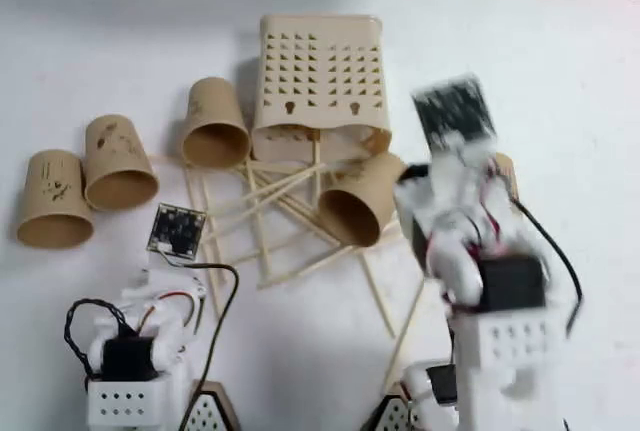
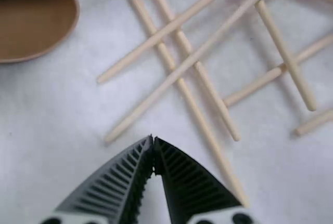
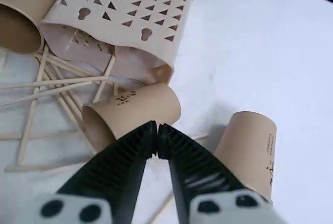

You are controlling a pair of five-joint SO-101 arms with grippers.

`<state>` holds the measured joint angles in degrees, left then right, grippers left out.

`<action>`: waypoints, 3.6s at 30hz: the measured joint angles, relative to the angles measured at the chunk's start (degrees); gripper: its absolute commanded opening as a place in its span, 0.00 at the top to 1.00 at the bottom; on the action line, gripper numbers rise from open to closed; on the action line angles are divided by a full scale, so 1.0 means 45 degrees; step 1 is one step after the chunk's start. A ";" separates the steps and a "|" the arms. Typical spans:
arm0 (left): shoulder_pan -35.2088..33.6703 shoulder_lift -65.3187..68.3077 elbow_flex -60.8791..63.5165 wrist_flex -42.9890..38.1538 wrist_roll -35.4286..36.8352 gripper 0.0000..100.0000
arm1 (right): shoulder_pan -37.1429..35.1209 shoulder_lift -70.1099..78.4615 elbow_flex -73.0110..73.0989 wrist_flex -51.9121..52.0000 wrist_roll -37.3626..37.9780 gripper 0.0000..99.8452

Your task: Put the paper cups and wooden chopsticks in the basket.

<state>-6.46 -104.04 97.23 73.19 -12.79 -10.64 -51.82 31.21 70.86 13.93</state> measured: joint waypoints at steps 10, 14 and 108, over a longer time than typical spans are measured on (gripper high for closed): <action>0.0000 0.0000 0.0000 0.0000 0.0000 0.98 | -0.0313 0.3946 -0.0039 -0.2852 0.0000 0.82; 0.0000 0.0000 0.0000 0.0000 0.0000 0.98 | -0.0684 0.5685 -0.0137 -0.3009 0.0000 0.80; 0.0000 0.0000 0.0000 0.0000 0.0000 0.98 | 0.0801 1.3832 -1.6059 0.6115 -0.3907 0.98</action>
<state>-6.46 -104.04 97.23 73.19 -12.79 -7.03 10.42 -41.05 98.37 -3.65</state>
